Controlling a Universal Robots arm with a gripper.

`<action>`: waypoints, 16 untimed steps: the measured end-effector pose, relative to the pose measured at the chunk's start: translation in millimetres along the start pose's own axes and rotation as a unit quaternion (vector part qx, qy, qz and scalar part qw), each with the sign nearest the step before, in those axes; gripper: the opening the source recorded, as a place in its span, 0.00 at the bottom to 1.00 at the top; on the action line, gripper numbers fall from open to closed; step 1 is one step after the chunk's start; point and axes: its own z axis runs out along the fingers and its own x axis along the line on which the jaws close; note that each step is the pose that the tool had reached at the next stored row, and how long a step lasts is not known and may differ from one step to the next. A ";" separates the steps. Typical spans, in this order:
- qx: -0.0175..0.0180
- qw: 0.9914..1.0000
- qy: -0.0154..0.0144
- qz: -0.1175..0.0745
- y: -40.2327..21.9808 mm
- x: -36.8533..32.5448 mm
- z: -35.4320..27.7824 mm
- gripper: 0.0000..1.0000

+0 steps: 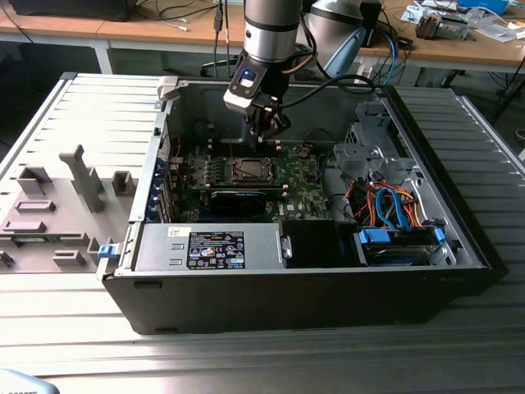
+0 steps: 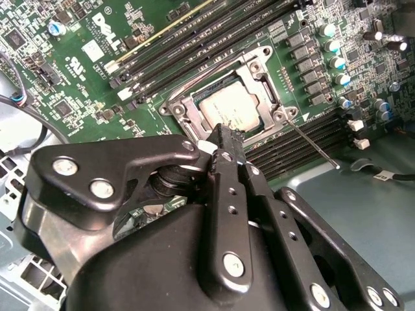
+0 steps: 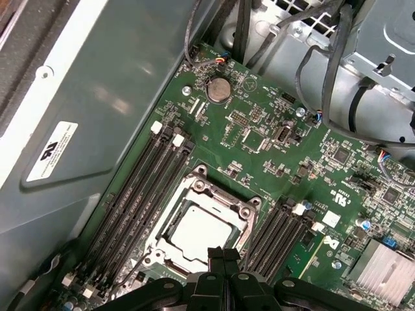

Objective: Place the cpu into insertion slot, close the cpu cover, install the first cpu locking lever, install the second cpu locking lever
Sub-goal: 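Install the first cpu locking lever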

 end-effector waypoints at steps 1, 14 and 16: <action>0.000 1.000 0.000 0.000 0.0 0.0 0.0 0.11; 0.000 1.000 0.000 -0.003 0.0 0.0 -1.1 0.11; 0.000 1.000 0.000 -0.005 0.0 0.0 -1.1 0.11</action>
